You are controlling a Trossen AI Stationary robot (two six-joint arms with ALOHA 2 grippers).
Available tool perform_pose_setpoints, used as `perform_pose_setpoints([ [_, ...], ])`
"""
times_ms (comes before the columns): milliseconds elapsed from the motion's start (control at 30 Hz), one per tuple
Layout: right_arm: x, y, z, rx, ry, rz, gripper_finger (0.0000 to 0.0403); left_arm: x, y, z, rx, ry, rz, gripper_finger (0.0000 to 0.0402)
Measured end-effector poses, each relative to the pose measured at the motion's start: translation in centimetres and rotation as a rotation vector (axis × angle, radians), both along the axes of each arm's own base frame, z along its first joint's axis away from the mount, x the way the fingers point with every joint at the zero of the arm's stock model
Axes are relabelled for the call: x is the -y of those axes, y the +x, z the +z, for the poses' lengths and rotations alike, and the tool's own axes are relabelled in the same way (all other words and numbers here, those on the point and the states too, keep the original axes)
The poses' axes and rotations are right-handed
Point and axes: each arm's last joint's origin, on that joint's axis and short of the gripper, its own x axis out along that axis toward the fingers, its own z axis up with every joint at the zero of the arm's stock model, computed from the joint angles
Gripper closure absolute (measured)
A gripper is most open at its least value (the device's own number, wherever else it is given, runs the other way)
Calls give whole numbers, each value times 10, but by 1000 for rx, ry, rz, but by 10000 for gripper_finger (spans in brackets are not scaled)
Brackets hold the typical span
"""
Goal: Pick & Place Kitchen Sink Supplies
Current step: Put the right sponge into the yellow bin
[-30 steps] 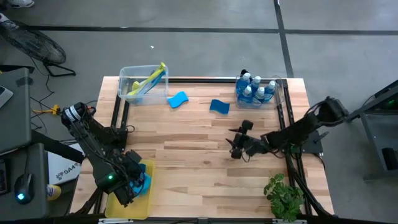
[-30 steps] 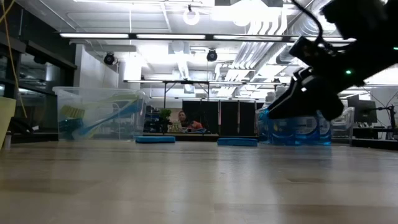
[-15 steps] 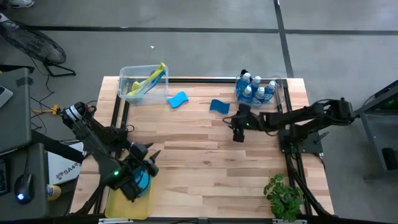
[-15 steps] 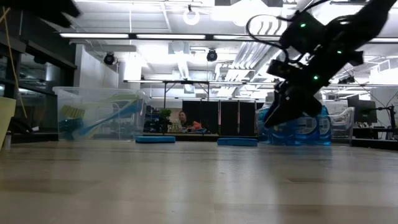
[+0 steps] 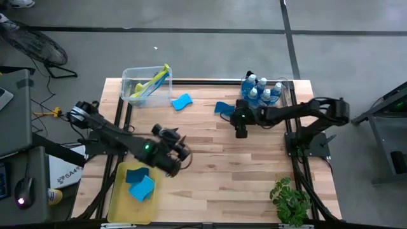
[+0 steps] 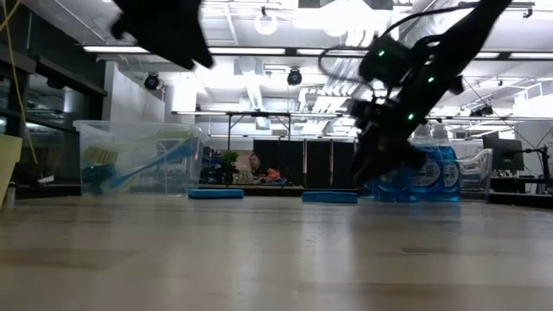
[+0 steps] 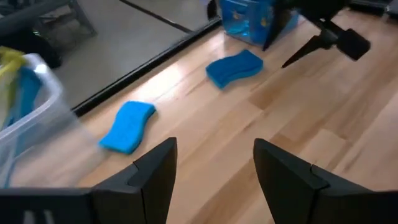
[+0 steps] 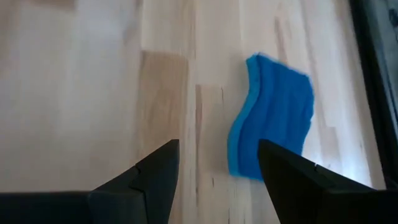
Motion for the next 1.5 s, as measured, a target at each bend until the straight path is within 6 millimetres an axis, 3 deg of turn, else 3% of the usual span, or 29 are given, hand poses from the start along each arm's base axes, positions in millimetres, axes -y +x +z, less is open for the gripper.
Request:
perform_pose_setpoints([
  [267, 18, 31, -11, -102, -58, -39, 192, -35, 40, -21, 0, -79, -166, 195],
  [467, 38, 42, -4, -131, -4, -64, 194, -60, 46, -42, 59, -81, -192, 195],
  [733, 59, 38, -8, -210, 96, -85, 194, -88, 44, -65, 142, -93, -209, 195],
  [1133, 59, 37, -23, -255, 134, -77, 201, -94, 41, -71, 167, -114, -230, 195],
  [1500, 59, 36, -25, -265, 139, -82, 288, -93, 42, -71, 198, -158, -222, 195],
])
